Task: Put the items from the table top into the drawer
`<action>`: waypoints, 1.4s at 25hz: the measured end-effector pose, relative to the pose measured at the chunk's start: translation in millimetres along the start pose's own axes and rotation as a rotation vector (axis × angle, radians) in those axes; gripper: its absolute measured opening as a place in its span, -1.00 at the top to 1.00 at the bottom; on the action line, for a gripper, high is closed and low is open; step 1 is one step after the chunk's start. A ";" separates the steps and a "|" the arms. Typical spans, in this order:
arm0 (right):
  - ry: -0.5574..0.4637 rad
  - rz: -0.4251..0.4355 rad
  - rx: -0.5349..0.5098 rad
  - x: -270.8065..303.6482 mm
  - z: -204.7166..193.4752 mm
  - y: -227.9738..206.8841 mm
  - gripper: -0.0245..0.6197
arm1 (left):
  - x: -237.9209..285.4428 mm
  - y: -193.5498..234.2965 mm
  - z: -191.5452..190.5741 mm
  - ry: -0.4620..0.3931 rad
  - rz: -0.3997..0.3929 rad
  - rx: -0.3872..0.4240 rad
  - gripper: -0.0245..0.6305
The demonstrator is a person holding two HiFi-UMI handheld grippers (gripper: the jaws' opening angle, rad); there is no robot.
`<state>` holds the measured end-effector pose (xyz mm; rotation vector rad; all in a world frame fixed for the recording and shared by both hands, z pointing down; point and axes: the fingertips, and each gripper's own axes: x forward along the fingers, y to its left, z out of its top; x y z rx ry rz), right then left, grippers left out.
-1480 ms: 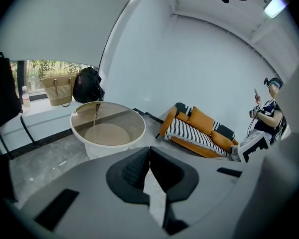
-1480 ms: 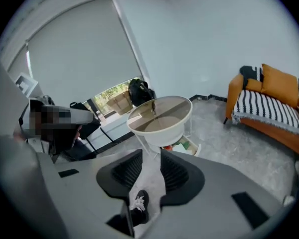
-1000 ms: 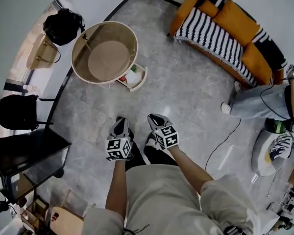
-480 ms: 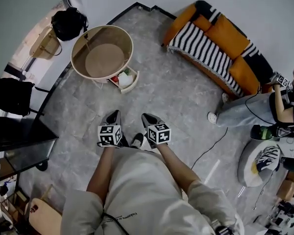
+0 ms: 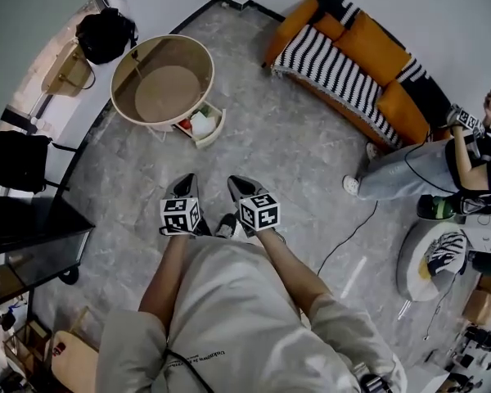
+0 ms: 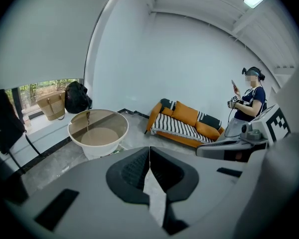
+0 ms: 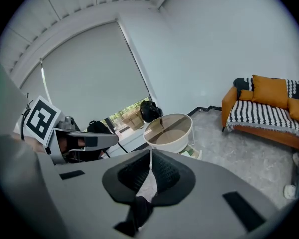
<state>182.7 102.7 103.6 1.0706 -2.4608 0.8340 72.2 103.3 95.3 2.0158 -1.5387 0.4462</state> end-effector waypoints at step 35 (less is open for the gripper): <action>-0.021 -0.063 0.092 -5.6 -11.9 -13.8 0.81 | 6.1 -22.9 -10.2 0.035 -0.015 0.078 0.86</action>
